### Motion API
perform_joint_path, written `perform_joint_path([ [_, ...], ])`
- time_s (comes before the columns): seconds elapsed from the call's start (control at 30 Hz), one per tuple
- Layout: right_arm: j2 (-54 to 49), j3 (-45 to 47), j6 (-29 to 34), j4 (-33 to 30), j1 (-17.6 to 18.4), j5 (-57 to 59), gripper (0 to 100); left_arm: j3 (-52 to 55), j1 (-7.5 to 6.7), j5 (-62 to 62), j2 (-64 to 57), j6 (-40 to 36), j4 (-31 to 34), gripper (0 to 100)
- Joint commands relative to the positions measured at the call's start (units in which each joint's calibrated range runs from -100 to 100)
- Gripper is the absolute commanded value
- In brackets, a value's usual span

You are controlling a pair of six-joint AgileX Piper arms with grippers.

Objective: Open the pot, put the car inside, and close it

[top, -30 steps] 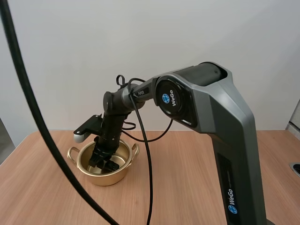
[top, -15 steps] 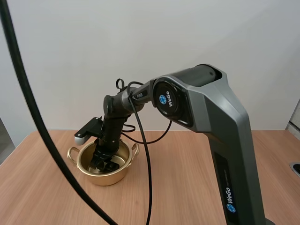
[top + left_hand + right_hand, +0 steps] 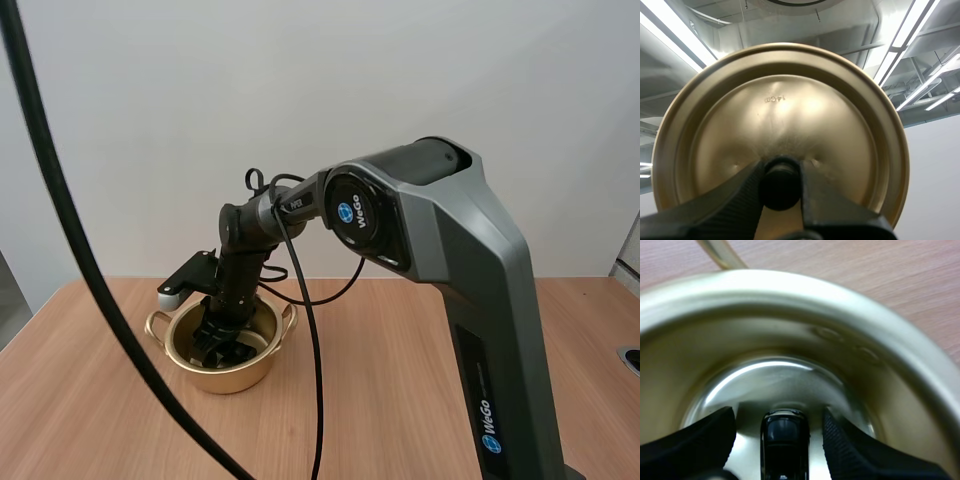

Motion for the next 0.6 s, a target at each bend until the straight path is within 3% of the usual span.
perform_joint_path([
  [0.0,-0.18,0.09,0.09,0.07,0.05,0.16,89,0.08,0.03,0.07,-0.03,-0.02,-0.01,0],
  [0.43,-13.77,-0.03,0.09,0.07,0.05,-0.56,88,0.08,0.03,0.07,-0.03,-0.02,-0.01,0],
  [0.5,-17.3,-0.03,0.6,0.07,-0.14,-1.01,83,0.08,0.03,0.29,-0.03,0.05,-0.01,0],
  [0.57,-20.6,-0.03,0.7,0.07,-0.52,-1.4,68,0.08,0.03,0.86,-0.03,0.05,-0.01,0],
])
